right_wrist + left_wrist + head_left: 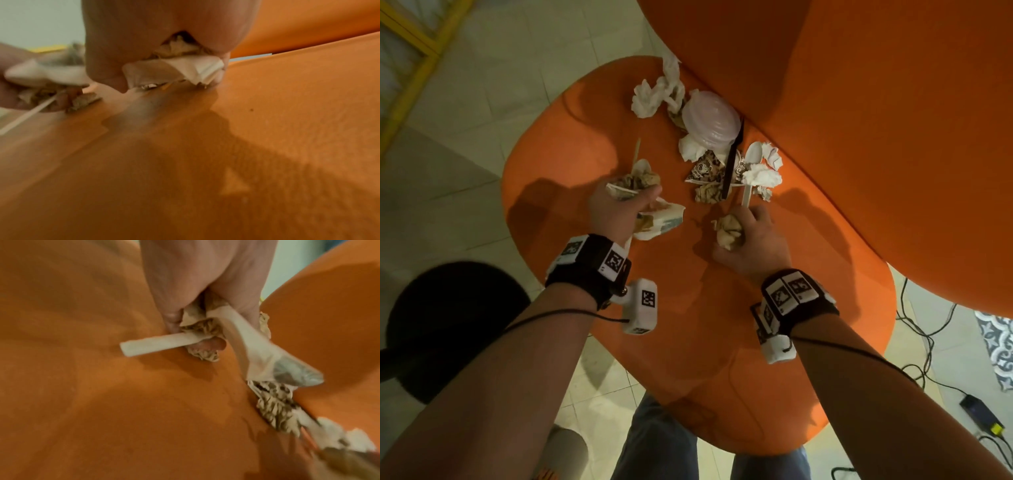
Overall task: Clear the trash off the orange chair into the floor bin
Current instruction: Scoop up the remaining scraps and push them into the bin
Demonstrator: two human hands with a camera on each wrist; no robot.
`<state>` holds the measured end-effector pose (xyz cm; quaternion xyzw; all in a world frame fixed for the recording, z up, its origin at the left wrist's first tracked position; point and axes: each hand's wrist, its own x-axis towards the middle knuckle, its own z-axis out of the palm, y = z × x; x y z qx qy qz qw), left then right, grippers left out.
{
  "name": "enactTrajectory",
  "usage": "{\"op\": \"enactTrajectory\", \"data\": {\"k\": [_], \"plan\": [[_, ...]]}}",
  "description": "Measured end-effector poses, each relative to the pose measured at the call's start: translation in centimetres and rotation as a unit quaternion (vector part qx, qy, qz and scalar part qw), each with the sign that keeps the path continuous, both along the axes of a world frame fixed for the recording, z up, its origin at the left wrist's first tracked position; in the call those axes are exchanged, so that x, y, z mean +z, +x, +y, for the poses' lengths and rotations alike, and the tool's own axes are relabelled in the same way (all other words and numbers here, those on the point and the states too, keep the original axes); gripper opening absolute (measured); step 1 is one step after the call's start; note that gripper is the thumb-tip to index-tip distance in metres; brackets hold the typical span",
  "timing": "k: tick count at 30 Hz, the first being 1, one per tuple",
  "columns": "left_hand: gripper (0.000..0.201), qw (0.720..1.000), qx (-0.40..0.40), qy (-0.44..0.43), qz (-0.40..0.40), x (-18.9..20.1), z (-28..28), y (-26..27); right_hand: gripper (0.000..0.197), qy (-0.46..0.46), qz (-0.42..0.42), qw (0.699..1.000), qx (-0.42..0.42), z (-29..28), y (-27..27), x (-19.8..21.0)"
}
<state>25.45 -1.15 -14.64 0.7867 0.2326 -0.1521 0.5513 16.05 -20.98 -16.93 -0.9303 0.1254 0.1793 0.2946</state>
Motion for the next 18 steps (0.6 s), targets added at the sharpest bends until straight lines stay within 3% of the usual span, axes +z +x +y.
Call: {"op": "enactTrajectory", "data": {"k": [5,11,18], "plan": [[0.047,0.999,-0.007,0.036,-0.002,-0.4,-0.2,0.1,0.059,0.071,-0.017,0.997,-0.025,0.4,-2.8,0.4],[0.061,0.96,-0.119,0.253,0.012,-0.4,-0.9,-0.2,0.055,0.11,-0.02,0.988,-0.109,0.6,-4.4,0.4],[0.055,0.949,-0.144,0.279,-0.034,-1.5,-0.3,-0.6,0.057,0.184,-0.006,0.973,-0.138,1.0,-4.0,0.4]]}}
